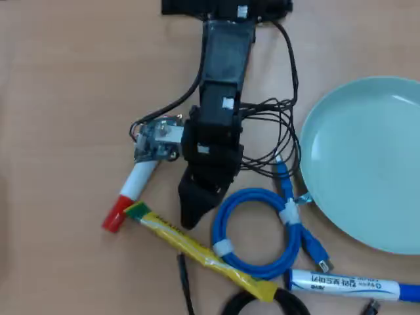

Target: Pick up the yellow coffee stick, then put it in the green bowl

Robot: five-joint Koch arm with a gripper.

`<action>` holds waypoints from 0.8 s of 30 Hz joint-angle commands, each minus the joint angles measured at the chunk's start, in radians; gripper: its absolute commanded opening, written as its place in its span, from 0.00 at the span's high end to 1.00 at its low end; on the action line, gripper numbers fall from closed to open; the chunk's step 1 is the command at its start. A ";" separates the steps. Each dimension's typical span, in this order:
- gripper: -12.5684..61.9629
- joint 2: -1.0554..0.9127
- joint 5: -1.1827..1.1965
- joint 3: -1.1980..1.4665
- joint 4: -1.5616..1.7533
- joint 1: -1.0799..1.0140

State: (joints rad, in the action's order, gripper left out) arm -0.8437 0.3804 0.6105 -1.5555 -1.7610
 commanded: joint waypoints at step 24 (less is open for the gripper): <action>0.11 0.126 0.055 -0.127 0.137 -0.008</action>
State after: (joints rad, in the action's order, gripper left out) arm -0.7102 0.4218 0.5844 -1.4542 -1.7656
